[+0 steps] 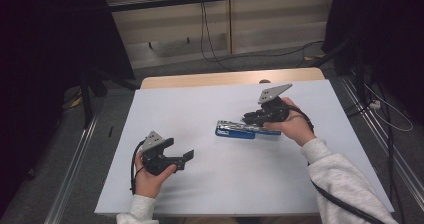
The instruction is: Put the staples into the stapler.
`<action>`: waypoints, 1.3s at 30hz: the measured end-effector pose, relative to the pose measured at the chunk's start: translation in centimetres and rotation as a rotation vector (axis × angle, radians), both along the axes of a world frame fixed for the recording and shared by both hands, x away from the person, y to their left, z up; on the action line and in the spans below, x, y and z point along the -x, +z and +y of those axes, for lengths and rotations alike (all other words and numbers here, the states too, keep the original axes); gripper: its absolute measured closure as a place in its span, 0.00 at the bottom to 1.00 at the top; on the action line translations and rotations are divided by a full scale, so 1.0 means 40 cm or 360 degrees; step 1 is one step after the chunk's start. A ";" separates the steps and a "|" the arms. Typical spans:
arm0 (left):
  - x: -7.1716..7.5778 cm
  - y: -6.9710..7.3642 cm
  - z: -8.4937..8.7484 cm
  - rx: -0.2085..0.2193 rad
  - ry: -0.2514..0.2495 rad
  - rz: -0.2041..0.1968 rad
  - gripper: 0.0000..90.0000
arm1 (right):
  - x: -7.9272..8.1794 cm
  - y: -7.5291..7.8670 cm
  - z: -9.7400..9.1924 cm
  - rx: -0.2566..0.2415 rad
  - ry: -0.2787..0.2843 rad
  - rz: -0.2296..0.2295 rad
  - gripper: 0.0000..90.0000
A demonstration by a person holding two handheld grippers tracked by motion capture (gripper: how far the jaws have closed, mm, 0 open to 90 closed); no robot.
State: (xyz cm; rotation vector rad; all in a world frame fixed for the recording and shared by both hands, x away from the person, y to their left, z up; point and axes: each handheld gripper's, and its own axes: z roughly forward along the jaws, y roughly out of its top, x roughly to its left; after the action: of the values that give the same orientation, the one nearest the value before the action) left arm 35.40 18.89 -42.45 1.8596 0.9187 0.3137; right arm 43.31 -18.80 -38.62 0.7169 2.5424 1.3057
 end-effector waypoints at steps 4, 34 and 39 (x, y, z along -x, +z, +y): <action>0.001 0.000 0.000 0.0005 0.0005 0.0001 0.07 | -0.008 -0.001 0.011 0.0011 0.0013 -0.0004 0.88; 0.004 0.000 0.001 0.0001 0.0007 -0.0002 0.07 | -0.054 -0.029 0.057 0.0007 0.0039 0.0010 0.88; 0.005 0.000 0.000 0.0000 0.0008 0.0004 0.07 | -0.058 -0.031 0.063 0.0000 0.0029 0.0006 0.88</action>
State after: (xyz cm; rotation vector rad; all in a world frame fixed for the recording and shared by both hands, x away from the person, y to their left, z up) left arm 35.21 18.89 -42.46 1.8583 0.9248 0.3146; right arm 45.62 -16.28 -39.87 0.6987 2.5575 1.3113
